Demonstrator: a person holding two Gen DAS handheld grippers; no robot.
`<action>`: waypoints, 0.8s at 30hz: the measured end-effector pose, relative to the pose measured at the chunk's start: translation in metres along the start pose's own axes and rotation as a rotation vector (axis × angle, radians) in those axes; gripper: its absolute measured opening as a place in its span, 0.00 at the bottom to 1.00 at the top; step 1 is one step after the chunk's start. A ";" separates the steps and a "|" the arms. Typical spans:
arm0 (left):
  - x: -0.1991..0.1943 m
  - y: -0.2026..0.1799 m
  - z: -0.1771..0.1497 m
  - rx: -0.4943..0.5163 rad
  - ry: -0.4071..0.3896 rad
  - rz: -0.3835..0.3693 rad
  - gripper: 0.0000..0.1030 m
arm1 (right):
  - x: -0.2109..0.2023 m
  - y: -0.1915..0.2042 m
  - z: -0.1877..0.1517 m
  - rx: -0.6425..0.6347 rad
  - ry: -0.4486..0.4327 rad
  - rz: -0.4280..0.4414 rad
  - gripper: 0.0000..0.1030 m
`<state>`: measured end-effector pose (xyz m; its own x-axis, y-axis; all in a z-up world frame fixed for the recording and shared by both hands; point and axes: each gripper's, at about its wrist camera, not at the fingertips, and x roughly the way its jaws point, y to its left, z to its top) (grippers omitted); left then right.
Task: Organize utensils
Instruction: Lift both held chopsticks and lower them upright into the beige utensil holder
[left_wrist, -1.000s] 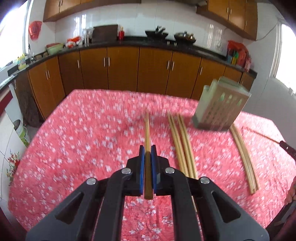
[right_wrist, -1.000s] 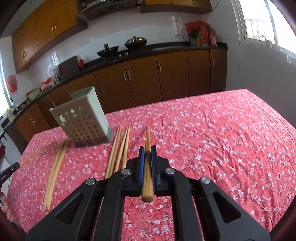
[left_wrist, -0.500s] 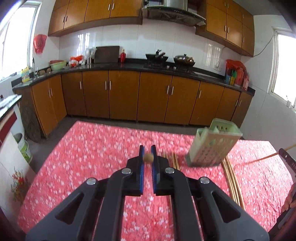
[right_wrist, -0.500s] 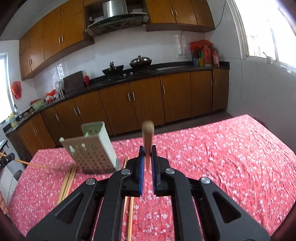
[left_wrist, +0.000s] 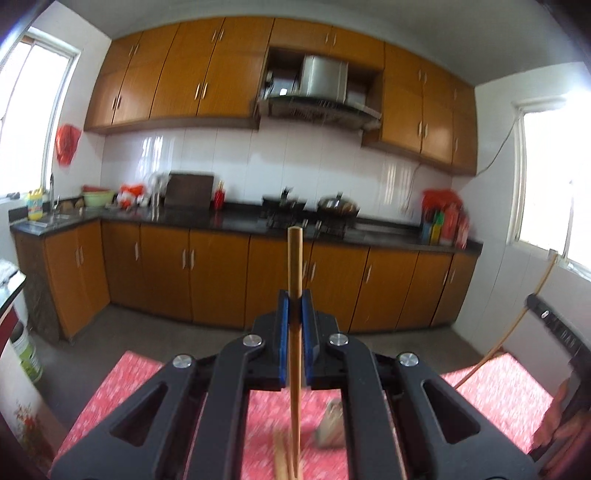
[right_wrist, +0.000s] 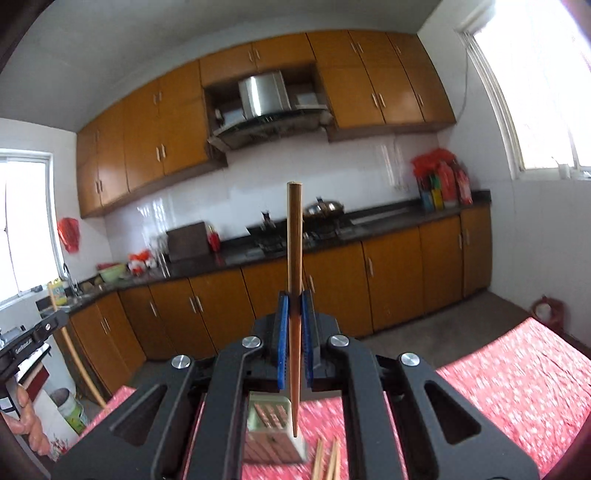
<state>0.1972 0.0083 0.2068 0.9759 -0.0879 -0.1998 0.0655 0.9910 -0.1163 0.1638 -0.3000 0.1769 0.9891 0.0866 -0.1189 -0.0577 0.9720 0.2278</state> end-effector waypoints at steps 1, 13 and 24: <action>0.003 -0.008 0.006 0.001 -0.023 -0.006 0.08 | 0.004 0.003 0.001 0.000 -0.007 0.008 0.08; 0.072 -0.057 0.005 -0.091 -0.129 -0.032 0.08 | 0.058 0.010 -0.039 -0.007 0.047 0.048 0.08; 0.116 -0.036 -0.055 -0.125 0.063 -0.028 0.21 | 0.066 0.008 -0.070 0.005 0.145 0.064 0.19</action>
<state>0.2971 -0.0433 0.1345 0.9587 -0.1256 -0.2551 0.0625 0.9683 -0.2420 0.2190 -0.2716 0.1033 0.9536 0.1797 -0.2417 -0.1195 0.9624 0.2440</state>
